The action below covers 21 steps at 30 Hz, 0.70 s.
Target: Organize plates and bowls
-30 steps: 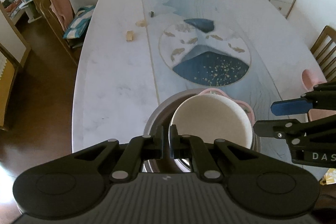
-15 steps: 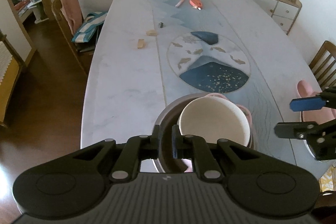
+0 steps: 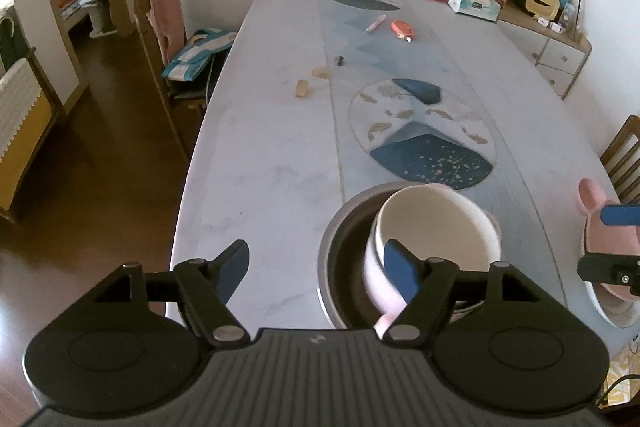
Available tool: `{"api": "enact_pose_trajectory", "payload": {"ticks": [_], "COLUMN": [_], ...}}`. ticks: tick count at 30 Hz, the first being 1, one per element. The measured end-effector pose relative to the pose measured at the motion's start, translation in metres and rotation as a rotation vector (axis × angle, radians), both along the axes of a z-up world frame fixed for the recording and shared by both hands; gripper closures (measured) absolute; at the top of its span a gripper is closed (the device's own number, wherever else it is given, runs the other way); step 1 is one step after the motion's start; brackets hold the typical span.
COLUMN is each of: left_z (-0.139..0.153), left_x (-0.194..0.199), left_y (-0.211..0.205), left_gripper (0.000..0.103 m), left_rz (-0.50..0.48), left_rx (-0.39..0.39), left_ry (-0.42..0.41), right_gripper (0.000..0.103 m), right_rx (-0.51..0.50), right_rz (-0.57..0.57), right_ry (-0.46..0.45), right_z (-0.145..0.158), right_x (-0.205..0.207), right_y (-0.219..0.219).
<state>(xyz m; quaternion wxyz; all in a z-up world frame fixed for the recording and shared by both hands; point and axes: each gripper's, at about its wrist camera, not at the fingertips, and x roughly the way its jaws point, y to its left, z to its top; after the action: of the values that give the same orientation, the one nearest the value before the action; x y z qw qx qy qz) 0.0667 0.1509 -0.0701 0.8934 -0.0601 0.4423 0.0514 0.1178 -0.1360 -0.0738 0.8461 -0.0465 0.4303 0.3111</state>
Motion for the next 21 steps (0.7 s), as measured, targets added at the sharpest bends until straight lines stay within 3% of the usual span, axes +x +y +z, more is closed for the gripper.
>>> {"api": "enact_pose_trajectory", "payload": {"ticks": [12,21], "left_z": [-0.055,-0.074], "left_x": [0.013,0.028], "left_y": [0.020,0.016], "left_gripper": [0.029,0.029], "left_rz": [-0.011,-0.025], "left_rx": [-0.060,-0.075], "left_ry": [0.073,0.101], "right_gripper": [0.006,0.023], "right_rx": [-0.013,-0.028], "right_rz": [-0.064,-0.096], "right_ry": [0.119,0.175], "right_z": [-0.058,-0.082], "right_x": [0.006,0.013], "right_y": [0.004,0.015]}}
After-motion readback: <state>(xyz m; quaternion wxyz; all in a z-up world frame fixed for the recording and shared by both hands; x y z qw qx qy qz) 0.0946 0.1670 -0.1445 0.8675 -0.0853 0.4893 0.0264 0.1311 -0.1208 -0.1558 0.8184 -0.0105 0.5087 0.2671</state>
